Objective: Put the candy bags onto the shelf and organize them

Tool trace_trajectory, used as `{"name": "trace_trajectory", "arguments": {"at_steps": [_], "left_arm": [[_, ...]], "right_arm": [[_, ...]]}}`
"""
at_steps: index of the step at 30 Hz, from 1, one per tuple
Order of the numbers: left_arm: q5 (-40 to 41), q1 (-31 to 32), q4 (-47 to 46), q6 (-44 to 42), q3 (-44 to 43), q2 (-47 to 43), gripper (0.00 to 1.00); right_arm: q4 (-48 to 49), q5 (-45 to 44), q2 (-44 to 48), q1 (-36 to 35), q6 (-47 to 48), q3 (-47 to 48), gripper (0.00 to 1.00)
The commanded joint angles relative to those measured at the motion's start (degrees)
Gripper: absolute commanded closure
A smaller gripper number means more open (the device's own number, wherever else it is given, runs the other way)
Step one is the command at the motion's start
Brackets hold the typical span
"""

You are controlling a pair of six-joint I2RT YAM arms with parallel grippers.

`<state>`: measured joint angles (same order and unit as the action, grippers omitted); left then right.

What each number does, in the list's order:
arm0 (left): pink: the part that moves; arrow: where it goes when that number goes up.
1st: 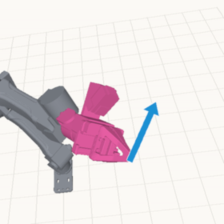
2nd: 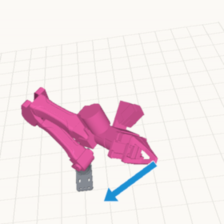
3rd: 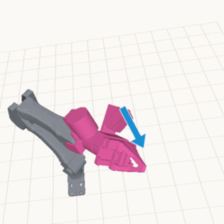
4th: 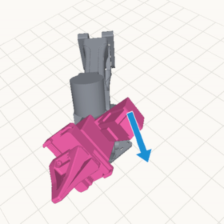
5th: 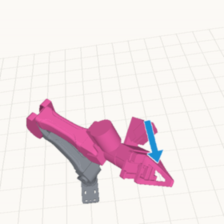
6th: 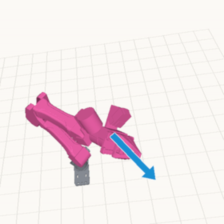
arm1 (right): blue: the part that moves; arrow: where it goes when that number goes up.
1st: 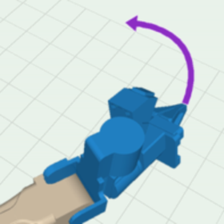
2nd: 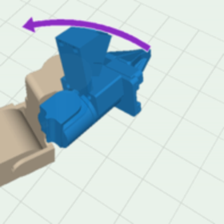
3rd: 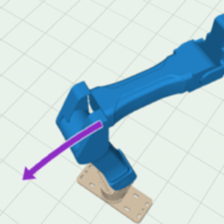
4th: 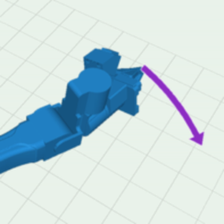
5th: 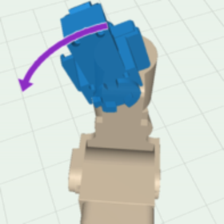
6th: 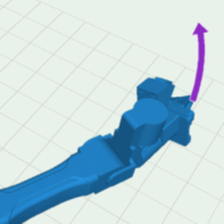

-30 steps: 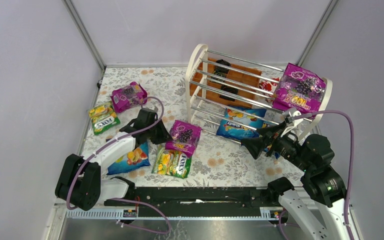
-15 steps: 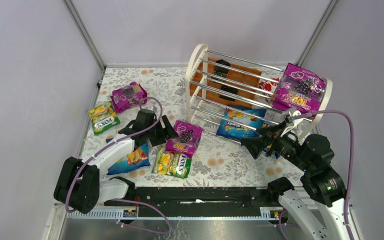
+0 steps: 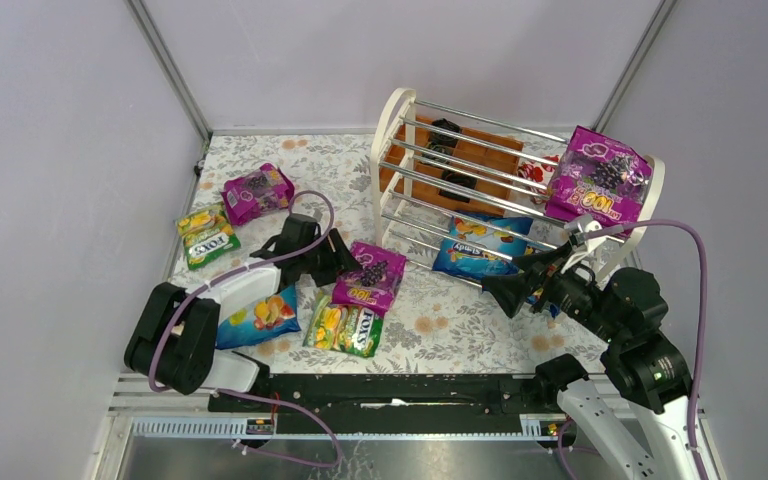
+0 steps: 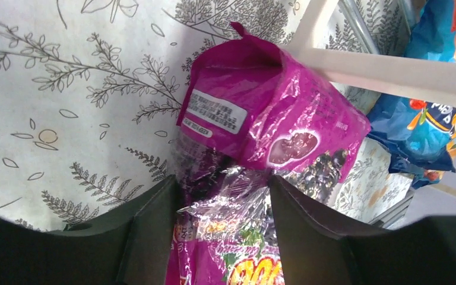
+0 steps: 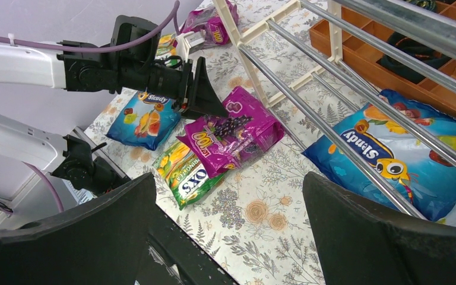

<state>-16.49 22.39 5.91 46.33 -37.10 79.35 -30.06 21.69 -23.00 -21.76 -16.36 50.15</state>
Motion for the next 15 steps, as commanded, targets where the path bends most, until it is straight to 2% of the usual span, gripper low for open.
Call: {"name": "trace_trajectory", "arguments": {"at_steps": [1, 5, 7, 15], "left_arm": [[-0.76, 0.11, -4.42, 1.62, 2.16, -1.74, 0.47], [0.34, -0.15, -4.55, 2.1, 1.91, -3.19, 0.71], [-0.42, -0.39, -5.06, 2.92, 1.66, -3.68, 0.79], [0.39, -2.34, -0.1, 3.46, -0.94, -11.44, 1.0]], "right_arm": [[2.75, 0.48, -0.95, -0.48, -0.36, -0.4, 0.0], [2.73, 0.62, -1.41, -0.48, -0.31, -0.08, 0.0], [2.73, 0.48, -1.38, -0.47, -0.47, 0.02, 0.0], [2.62, 0.21, -1.52, -0.45, -0.99, 0.71, 0.0]]}}
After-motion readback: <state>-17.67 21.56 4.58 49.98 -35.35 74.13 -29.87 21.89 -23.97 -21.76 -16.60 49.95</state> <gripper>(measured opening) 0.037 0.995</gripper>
